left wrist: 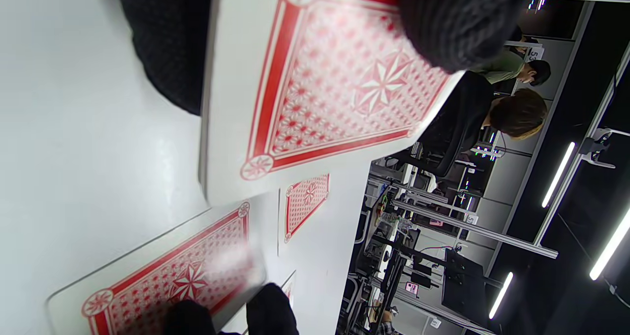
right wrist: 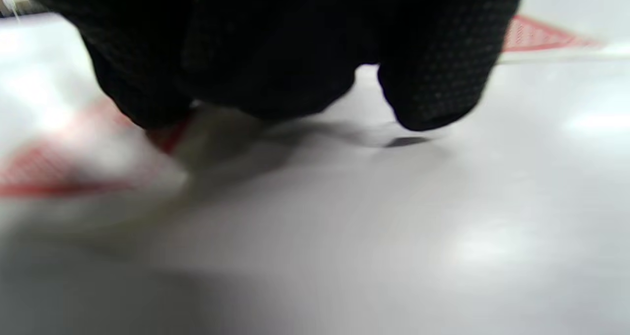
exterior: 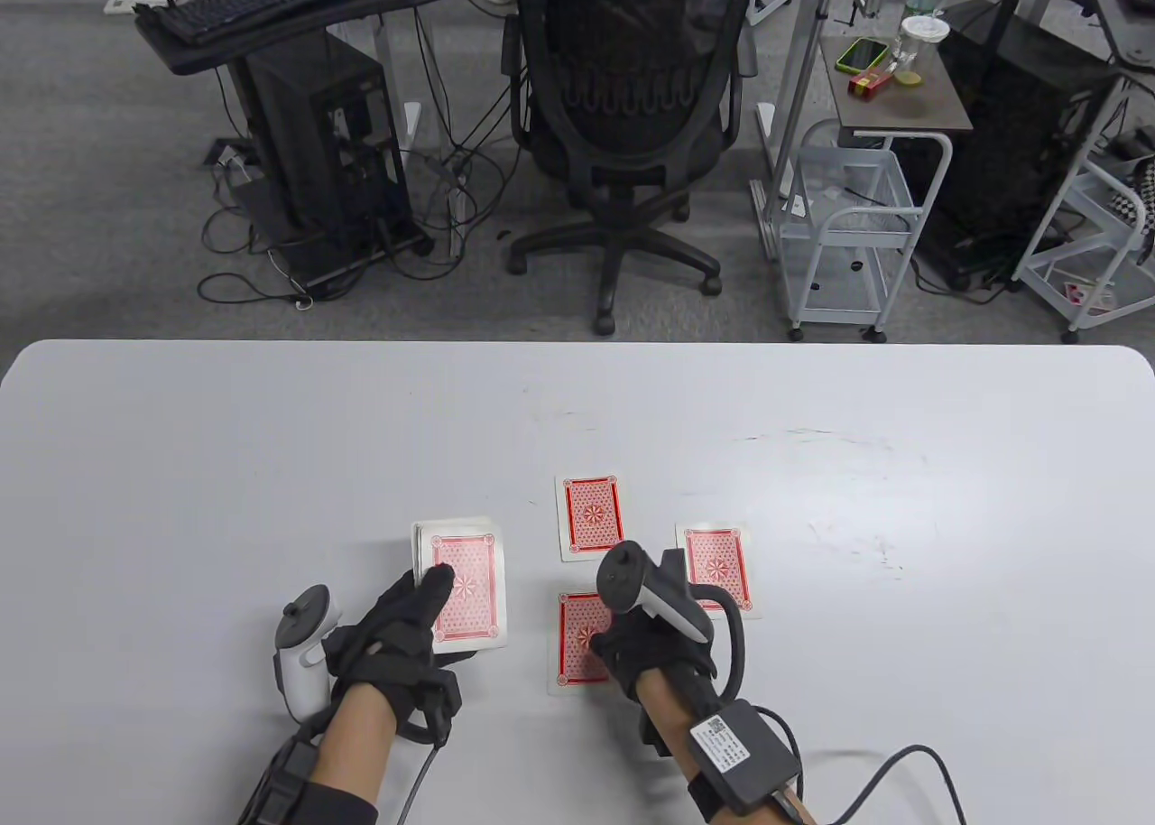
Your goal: Four-player card dealing with fan arrangement
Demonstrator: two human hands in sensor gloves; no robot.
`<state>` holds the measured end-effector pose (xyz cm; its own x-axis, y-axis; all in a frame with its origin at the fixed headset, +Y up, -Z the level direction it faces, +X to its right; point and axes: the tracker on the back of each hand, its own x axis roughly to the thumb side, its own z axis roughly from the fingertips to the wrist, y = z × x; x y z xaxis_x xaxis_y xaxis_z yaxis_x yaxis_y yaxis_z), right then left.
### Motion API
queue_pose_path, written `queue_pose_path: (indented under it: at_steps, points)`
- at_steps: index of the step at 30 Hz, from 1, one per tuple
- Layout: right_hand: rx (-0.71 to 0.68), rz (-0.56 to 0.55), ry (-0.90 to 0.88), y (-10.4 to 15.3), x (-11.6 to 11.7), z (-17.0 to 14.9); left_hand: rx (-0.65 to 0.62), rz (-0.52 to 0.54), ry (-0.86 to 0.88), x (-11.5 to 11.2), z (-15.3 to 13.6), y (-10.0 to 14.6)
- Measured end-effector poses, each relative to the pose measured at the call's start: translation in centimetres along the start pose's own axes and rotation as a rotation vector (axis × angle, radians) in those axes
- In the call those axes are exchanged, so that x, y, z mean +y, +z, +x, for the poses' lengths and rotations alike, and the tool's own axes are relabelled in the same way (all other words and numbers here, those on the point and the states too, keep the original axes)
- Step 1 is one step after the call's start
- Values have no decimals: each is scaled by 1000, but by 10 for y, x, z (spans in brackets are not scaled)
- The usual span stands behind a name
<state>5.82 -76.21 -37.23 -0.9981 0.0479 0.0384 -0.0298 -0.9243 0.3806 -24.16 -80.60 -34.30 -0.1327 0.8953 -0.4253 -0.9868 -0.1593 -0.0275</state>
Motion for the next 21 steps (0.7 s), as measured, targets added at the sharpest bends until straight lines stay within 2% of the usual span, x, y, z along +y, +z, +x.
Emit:
queue_pose_path:
  at_steps: [4,7,10,13,15,18,21]
  points:
    - [-24,-57,-18,6,-9,0,-5,-7,2,-1,-1,-1]
    - [-143,-81,-254,14,-23,-4,-14,-33,7,-9,-1,0]
    - [-363,-126,-646,16,-28,-5,-20,-94,24,-23,-2,2]
    - [-424,-111,-833,16,-23,0,-30,-142,31,-38,-4,5]
    - [-404,-108,-842,17,-22,2,-42,-156,25,-46,-4,8]
    - [-364,-199,-853,19,-24,2,-46,-147,48,-50,-5,11]
    - [-361,-196,-914,18,-25,-2,-36,-198,89,-50,-5,10]
